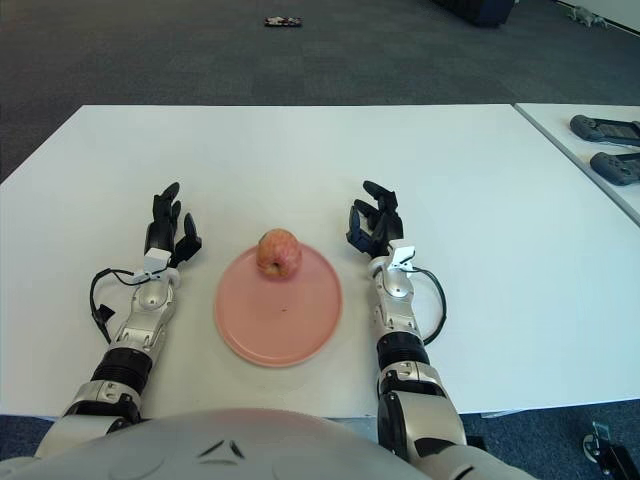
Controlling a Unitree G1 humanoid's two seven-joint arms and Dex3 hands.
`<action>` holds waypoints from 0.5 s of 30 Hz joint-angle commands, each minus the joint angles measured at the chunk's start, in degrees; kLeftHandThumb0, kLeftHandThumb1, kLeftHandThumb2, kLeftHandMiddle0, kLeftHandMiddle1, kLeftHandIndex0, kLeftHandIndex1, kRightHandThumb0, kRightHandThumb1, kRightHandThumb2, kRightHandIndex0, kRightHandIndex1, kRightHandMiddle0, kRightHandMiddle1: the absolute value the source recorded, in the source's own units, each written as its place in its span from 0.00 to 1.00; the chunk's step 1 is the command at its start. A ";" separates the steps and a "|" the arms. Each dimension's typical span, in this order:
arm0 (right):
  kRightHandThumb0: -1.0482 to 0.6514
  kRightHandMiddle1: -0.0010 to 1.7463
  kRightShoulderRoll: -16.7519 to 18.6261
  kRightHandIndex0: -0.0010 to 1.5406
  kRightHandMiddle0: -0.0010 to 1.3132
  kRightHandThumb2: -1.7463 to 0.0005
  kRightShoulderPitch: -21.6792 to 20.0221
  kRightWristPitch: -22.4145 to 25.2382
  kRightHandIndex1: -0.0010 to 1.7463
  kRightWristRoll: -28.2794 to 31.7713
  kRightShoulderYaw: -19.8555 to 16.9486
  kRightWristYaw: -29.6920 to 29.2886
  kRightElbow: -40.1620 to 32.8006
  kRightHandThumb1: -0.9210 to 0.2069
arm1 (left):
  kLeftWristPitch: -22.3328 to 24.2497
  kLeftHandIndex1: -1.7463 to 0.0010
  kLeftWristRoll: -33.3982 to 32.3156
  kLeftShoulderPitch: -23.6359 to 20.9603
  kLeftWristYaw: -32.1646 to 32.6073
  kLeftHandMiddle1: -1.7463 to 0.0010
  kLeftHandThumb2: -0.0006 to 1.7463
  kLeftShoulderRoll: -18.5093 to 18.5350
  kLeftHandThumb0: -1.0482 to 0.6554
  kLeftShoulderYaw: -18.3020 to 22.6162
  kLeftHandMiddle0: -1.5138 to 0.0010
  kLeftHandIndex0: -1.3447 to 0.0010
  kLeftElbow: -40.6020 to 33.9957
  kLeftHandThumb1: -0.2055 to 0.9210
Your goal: Put the apple into the plate.
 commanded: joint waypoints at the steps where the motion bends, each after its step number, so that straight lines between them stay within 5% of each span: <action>1: 0.38 0.51 0.84 0.08 0.00 0.45 1.71 2.98 0.48 0.38 0.06 -0.07 1.78 0.30 | 0.50 0.68 0.40 -0.04 -0.15 0.91 0.52 0.38 0.12 -0.12 0.85 1.00 0.62 1.00; 15: 0.38 0.51 0.81 0.08 0.00 0.45 1.78 3.45 0.47 0.74 -0.06 0.53 1.45 0.30 | 0.78 0.68 0.83 0.02 0.18 0.91 0.53 0.35 0.12 -0.22 0.85 1.00 0.40 1.00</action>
